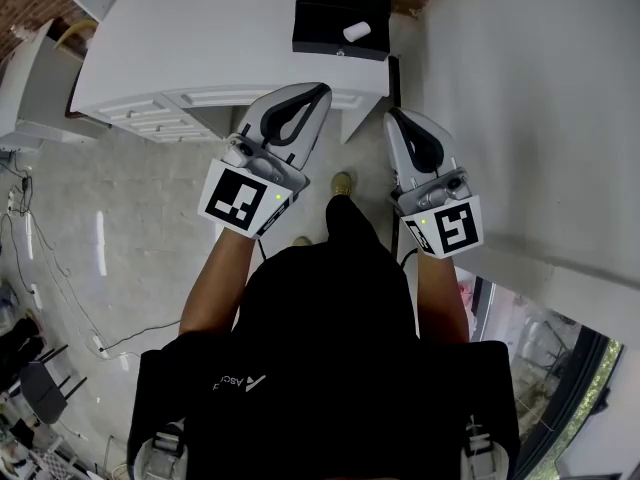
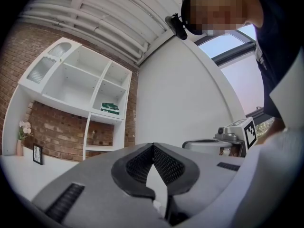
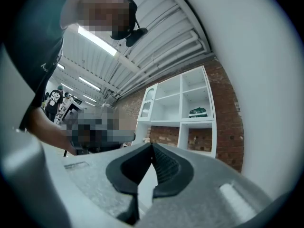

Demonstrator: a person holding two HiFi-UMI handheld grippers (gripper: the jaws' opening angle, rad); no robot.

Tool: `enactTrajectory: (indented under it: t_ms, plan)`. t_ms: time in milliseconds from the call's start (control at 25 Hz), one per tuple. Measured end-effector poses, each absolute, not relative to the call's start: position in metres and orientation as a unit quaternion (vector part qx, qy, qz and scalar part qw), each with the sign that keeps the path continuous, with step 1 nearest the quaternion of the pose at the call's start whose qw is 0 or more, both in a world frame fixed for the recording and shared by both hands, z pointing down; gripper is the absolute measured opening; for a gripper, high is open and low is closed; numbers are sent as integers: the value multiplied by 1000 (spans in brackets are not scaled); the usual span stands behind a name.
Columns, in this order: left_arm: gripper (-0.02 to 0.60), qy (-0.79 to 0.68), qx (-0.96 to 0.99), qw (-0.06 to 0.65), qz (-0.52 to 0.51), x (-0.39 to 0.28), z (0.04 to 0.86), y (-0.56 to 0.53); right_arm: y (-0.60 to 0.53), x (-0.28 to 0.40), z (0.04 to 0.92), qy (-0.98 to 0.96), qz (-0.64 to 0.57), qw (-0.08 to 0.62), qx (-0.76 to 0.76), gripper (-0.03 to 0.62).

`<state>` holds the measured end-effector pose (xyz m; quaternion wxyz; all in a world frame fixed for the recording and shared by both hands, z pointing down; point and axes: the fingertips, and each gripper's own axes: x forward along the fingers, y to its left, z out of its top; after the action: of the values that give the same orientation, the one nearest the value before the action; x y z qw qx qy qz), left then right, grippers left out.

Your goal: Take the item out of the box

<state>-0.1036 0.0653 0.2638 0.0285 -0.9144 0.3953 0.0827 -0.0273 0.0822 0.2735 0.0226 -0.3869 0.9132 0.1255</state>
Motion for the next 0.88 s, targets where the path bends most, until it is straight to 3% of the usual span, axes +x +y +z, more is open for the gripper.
enactTrajectory:
  t_ms: [880]
  plan:
    - [0,426,-903,7,-55,-28,348,-182,-160,51,303,929,124,10,-348,2]
